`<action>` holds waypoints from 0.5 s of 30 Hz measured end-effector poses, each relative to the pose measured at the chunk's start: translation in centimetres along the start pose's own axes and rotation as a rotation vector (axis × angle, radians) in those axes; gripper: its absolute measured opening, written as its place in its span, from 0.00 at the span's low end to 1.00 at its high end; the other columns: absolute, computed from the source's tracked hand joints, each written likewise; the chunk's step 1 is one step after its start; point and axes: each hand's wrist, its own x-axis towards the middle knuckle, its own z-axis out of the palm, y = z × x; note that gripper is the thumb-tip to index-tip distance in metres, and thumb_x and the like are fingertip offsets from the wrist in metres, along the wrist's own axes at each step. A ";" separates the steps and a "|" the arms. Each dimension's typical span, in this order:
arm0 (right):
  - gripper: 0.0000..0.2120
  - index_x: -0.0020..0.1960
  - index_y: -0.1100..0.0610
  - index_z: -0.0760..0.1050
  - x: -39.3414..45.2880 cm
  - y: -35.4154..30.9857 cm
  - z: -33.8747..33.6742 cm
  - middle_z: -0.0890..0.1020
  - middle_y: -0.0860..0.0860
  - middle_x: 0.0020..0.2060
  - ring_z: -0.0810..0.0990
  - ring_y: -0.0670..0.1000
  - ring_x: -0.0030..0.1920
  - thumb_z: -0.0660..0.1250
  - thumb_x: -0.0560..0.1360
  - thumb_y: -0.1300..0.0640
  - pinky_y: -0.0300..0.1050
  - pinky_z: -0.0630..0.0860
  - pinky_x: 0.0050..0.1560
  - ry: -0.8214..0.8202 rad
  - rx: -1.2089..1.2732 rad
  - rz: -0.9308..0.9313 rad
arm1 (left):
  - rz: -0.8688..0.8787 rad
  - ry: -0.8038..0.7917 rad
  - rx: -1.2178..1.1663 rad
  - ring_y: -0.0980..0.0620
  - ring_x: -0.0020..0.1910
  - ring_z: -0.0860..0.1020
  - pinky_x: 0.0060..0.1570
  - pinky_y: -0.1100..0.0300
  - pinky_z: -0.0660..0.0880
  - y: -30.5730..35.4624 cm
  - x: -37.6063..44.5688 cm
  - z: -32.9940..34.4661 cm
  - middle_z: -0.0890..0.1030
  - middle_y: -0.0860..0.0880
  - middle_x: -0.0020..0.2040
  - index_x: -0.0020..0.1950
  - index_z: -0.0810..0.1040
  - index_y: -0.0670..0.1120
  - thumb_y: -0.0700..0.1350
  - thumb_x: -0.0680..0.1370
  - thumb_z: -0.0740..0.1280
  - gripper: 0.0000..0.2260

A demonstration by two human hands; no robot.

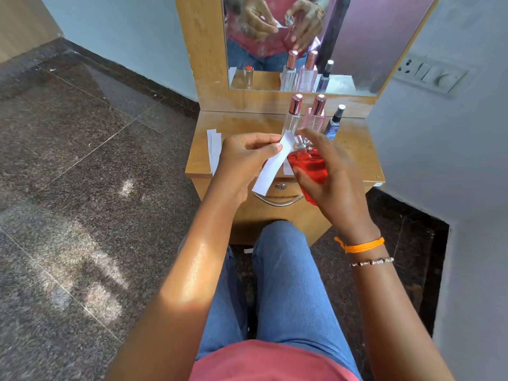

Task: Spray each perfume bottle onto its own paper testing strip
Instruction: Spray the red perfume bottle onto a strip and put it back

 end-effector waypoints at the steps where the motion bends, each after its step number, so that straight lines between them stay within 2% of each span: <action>1: 0.29 0.69 0.46 0.66 0.0 0.0 0.0 0.76 0.49 0.61 0.77 0.51 0.55 0.70 0.72 0.60 0.51 0.77 0.52 0.000 -0.025 0.004 | -0.001 0.000 0.001 0.68 0.33 0.78 0.34 0.73 0.74 0.0 0.0 0.0 0.81 0.56 0.40 0.52 0.82 0.43 0.37 0.73 0.70 0.08; 4: 0.27 0.68 0.46 0.67 0.2 -0.1 0.0 0.76 0.50 0.60 0.77 0.53 0.54 0.70 0.72 0.59 0.51 0.77 0.50 0.008 -0.054 0.012 | 0.000 -0.011 0.000 0.67 0.33 0.78 0.33 0.74 0.74 0.0 -0.1 0.1 0.81 0.55 0.41 0.52 0.82 0.41 0.36 0.74 0.70 0.08; 15: 0.27 0.69 0.48 0.67 0.4 0.6 -0.1 0.76 0.50 0.62 0.76 0.50 0.56 0.71 0.72 0.59 0.39 0.71 0.51 0.009 -0.072 0.019 | -0.025 -0.016 0.013 0.60 0.40 0.78 0.30 0.74 0.72 0.0 -0.1 0.2 0.81 0.56 0.42 0.52 0.82 0.43 0.39 0.74 0.70 0.08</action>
